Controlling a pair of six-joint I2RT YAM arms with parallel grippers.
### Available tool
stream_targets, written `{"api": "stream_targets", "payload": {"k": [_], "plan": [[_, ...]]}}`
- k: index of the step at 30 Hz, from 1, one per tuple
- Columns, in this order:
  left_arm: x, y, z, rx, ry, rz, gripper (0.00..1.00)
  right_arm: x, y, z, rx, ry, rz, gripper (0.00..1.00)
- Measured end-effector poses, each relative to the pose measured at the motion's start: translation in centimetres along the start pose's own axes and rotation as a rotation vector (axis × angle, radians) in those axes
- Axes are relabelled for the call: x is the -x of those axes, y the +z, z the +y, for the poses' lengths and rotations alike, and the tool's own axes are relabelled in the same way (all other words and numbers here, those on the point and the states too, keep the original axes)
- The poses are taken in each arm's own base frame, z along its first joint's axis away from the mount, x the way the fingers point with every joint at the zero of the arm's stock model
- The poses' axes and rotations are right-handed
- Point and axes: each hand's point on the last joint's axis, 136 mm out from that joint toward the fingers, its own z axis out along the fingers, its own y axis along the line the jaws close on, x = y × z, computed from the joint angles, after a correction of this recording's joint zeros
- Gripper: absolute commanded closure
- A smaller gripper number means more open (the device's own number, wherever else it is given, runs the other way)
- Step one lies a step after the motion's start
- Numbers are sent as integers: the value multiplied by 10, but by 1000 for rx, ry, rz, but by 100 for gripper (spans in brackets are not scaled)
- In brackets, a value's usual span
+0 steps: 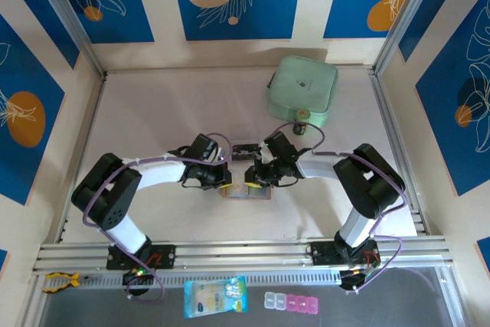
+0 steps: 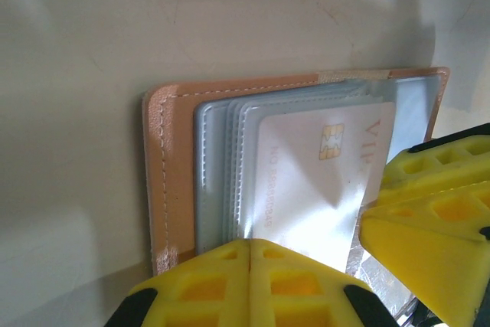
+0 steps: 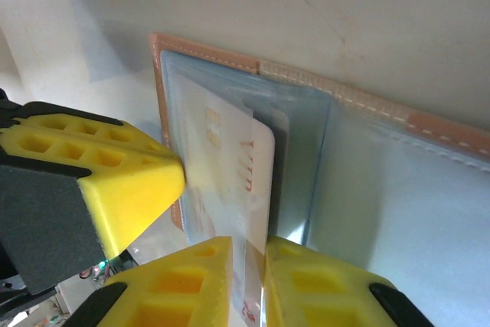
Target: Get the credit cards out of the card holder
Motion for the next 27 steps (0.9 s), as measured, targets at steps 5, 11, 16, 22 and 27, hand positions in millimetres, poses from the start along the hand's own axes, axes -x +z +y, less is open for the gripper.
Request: {"api": "stream_targets", "payload": {"k": [5,11,16,22,27], "plan": [[0,0,0,6,-4,5,100,1,0,2,10,-2,-2,87],[0,0,0,11,-5,7,100,2,-2,1,17,0,-10,89],[-1,0,0,14,-4,10,100,3,-6,0,25,3,-16,90],[-1,0,1,19,3,11,100,5,-11,-3,26,13,-29,89],[-1,0,1,19,8,11,100,5,-13,-4,25,17,-33,90]]}}
